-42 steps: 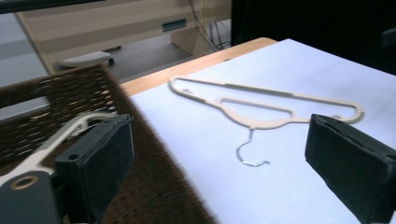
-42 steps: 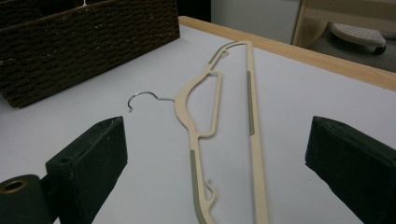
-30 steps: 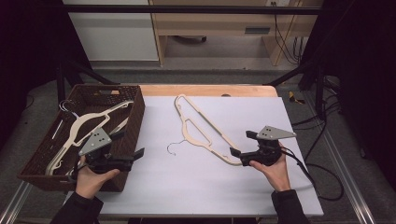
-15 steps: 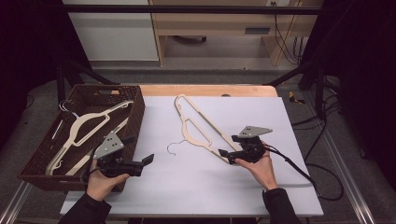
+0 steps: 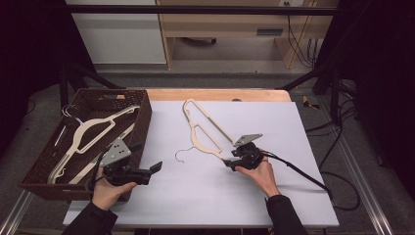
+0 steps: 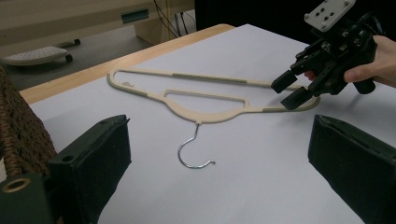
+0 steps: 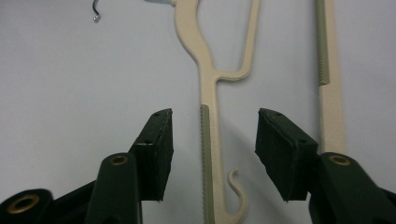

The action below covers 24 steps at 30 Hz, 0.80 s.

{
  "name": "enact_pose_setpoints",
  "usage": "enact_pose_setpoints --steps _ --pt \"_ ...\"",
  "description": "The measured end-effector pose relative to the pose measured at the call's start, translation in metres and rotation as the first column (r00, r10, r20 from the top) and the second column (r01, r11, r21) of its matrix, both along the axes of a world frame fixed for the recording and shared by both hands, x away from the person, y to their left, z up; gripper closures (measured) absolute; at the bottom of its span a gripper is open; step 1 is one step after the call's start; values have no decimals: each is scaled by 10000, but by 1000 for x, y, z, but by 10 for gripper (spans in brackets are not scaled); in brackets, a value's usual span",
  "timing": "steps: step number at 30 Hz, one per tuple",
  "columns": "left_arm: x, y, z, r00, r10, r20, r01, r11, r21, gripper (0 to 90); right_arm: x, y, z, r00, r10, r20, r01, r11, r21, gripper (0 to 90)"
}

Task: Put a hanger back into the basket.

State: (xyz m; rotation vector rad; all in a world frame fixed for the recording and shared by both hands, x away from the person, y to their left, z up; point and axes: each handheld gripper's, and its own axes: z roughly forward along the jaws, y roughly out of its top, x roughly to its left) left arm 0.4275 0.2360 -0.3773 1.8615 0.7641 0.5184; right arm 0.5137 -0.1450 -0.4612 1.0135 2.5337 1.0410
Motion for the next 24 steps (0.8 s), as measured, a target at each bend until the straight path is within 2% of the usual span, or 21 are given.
enact_pose_setpoints --steps 7,9,12,15,17,24 --pt "-1 1 1 10000 35 37 -35 10000 -19 56 3 10 -9 9995 78 -312 -95 9984 -552 631" --pt "-1 1 1 10000 52 41 -52 10000 -53 56 3 10 -10 9997 225 -102 -231 9972 -705 659" --pt "-1 1 2 10000 39 50 -39 10000 -9 57 2 11 -9 9999 52 -91 -58 9972 -750 687" --pt "-2 1 3 10000 27 96 -27 10000 -9 57 2 11 -9 9997 163 -202 -178 9968 -777 721" --pt "-2 2 3 9999 -8 104 8 10000 -39 58 0 12 -8 9993 19 -365 -46 9973 -737 729" --pt "-2 2 3 10000 28 87 -28 10000 -30 59 -2 12 -8 9995 178 -263 -201 9959 -884 772"
